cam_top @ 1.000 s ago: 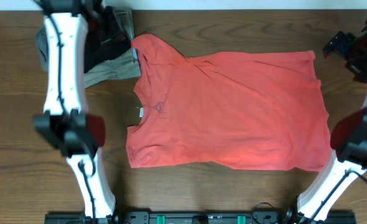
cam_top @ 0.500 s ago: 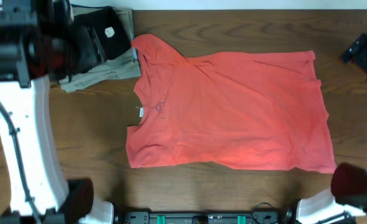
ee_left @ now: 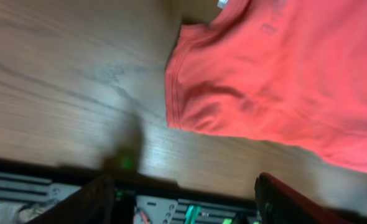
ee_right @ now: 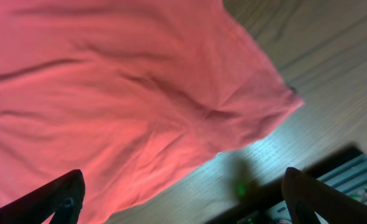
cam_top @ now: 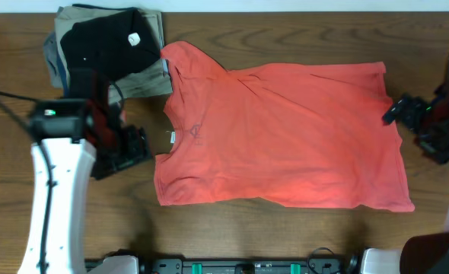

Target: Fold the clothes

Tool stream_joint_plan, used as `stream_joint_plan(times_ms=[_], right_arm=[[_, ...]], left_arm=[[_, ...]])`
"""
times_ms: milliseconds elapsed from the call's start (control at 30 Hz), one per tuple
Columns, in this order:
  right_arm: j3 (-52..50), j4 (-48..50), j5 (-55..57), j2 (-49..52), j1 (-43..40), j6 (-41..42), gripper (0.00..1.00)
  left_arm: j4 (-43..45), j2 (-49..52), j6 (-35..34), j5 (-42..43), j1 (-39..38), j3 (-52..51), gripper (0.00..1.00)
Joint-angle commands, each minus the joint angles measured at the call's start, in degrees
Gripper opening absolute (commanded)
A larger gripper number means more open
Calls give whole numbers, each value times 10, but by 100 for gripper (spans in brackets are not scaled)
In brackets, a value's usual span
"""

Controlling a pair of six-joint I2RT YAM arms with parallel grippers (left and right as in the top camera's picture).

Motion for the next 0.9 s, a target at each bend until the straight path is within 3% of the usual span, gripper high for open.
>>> stream_joint_plan(times_ms=[0, 100, 267, 667, 767, 867], right_arm=[[-90, 53, -6, -5, 7, 7, 99], [-162, 137, -6, -5, 7, 7, 99], [-233, 241, -6, -5, 7, 16, 99], [-296, 364, 1, 5, 6, 20, 98], [-296, 371, 5, 17, 6, 20, 98], [-296, 374, 8, 32, 6, 20, 98]], left_arm=[[72, 11, 3, 21, -1, -103, 68], [168, 32, -4, 21, -1, -173, 67], [271, 90, -5, 21, -1, -204, 66], [354, 237, -5, 23, -1, -205, 65], [364, 257, -5, 17, -2, -205, 55], [370, 266, -5, 0, -1, -205, 19]])
